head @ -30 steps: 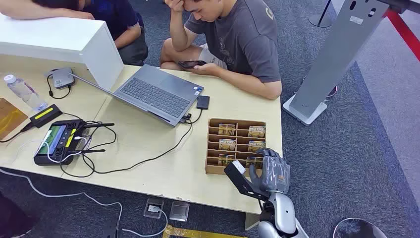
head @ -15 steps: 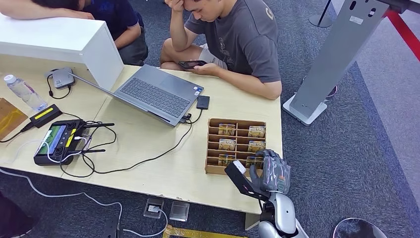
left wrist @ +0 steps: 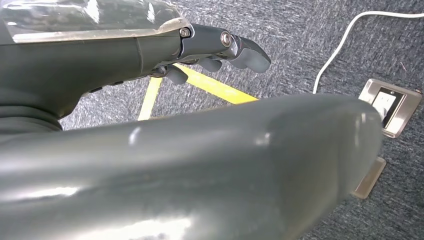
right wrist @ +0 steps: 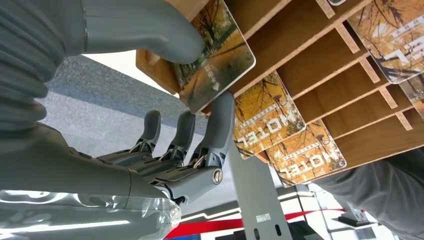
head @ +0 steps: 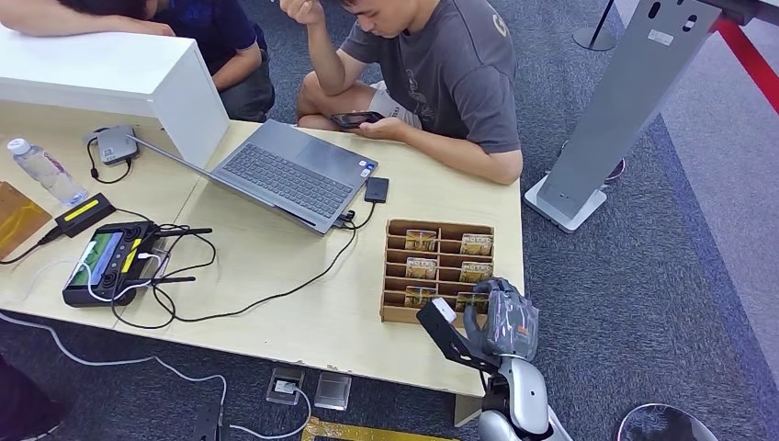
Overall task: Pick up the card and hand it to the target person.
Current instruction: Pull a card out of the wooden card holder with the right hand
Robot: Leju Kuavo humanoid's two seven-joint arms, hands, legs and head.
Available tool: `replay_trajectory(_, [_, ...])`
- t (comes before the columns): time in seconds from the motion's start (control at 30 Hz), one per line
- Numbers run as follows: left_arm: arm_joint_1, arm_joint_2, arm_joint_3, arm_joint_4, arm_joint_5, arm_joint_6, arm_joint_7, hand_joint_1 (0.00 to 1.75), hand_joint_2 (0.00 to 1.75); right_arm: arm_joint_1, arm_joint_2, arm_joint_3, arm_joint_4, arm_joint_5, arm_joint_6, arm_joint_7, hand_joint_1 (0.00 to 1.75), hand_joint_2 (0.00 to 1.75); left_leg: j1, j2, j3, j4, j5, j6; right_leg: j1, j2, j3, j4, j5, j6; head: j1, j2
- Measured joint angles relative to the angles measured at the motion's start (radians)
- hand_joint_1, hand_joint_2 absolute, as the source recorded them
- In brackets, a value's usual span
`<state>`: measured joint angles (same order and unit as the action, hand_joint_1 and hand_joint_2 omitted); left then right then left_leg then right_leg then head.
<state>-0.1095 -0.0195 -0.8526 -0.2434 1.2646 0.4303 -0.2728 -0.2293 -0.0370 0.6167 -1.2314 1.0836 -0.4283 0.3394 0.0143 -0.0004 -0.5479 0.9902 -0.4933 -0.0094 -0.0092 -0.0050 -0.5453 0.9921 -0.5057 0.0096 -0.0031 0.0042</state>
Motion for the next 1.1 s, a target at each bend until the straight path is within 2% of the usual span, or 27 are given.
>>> replay_trajectory(0.27, [0.000, 0.000, -0.004, 0.000, 0.001, 0.000, 0.000, 0.00, 0.00, -0.002, 0.001, 0.017, 0.000, 0.012, 0.014, -0.010, 1.20, 1.75, 0.000, 0.000, 0.000, 0.000, 0.000, 0.000, 0.000, 0.000, 0.000, 0.000, 0.000, 0.000, 0.000, 0.000])
replay_trajectory(0.63, [0.000, 0.000, -0.004, 0.000, 0.014, 0.007, -0.001, 0.00, 0.00, -0.006, 0.018, 0.054, 0.014, 0.014, 0.020, -0.038, 1.20, 1.75, 0.000, 0.000, 0.001, 0.000, 0.000, 0.000, 0.000, 0.000, 0.001, 0.000, 0.000, 0.000, 0.000, 0.000])
replay_trajectory(1.1, [0.000, 0.000, -0.005, 0.000, 0.028, 0.026, 0.004, 0.00, 0.00, -0.020, 0.031, 0.088, 0.046, 0.026, 0.033, -0.049, 1.30, 1.75, 0.000, 0.000, 0.001, 0.000, 0.000, 0.000, 0.000, 0.000, 0.002, 0.000, 0.000, 0.000, 0.000, 0.000])
